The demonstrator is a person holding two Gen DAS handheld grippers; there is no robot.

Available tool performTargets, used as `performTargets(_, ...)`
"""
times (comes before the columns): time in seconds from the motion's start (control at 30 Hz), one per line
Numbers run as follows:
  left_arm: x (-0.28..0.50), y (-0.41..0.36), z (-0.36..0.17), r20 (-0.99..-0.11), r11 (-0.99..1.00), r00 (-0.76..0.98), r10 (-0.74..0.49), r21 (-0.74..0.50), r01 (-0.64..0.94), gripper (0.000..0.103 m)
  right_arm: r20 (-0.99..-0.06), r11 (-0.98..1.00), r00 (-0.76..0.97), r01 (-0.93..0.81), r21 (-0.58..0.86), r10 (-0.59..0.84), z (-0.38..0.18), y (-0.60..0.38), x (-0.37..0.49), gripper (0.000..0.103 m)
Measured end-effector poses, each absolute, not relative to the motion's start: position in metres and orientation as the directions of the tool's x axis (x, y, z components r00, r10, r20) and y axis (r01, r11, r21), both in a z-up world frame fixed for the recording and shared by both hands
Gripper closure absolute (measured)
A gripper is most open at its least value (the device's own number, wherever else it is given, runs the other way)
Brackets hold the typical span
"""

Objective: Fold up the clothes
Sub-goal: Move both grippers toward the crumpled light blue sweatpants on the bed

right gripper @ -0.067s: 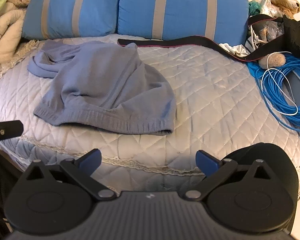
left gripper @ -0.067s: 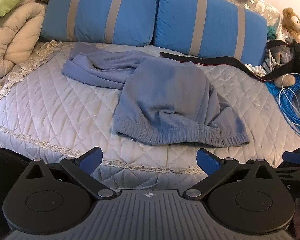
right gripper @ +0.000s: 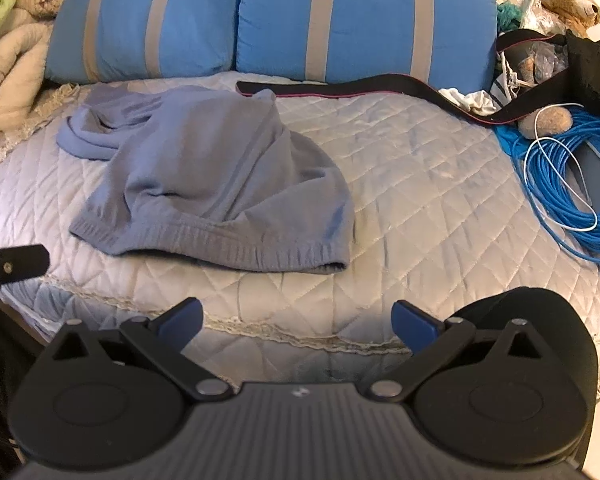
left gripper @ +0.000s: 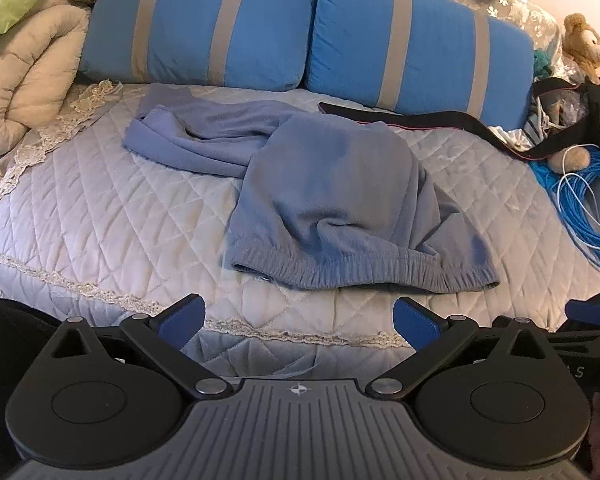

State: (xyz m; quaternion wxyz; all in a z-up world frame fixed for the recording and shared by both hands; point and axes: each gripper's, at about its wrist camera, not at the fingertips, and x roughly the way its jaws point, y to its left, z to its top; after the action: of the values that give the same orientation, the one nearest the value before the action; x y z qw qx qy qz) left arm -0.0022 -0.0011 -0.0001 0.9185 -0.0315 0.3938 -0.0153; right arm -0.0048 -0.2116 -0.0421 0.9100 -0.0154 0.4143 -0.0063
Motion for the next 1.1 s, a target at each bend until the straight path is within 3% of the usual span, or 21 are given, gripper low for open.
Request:
performTargets(0.33, 0.000, 0.010, -0.001, -0.707, 0.984, 0.690, -0.154, -0.176, 0.039, 0.000, -0.747, 0.999, 0.664, -0.039, -0.037, -0.002, -0.042, -0.205, -0.003, 0.000)
performTargets(0.8, -0.002, 0.001, 0.000, -0.691, 0.983, 0.700, -0.180, -0.158, 0.097, 0.000, -0.735, 0.996, 0.678, -0.063, -0.063, -0.004, -0.035, -0.202, 0.000, 0.000)
performTargets(1.0, -0.001, 0.003, 0.001, -0.699, 0.988, 0.700, -0.145, -0.140, 0.065, 0.000, -0.746, 0.992, 0.665, -0.054, -0.113, -0.049, -0.036, -0.195, 0.000, 0.000)
performTargets(1.1, 0.004, -0.001, -0.001, -0.739, 0.997, 0.671, -0.066, -0.067, 0.024, 0.000, -0.768, 0.992, 0.640, -0.080, -0.096, -0.023, -0.039, -0.190, 0.001, 0.000)
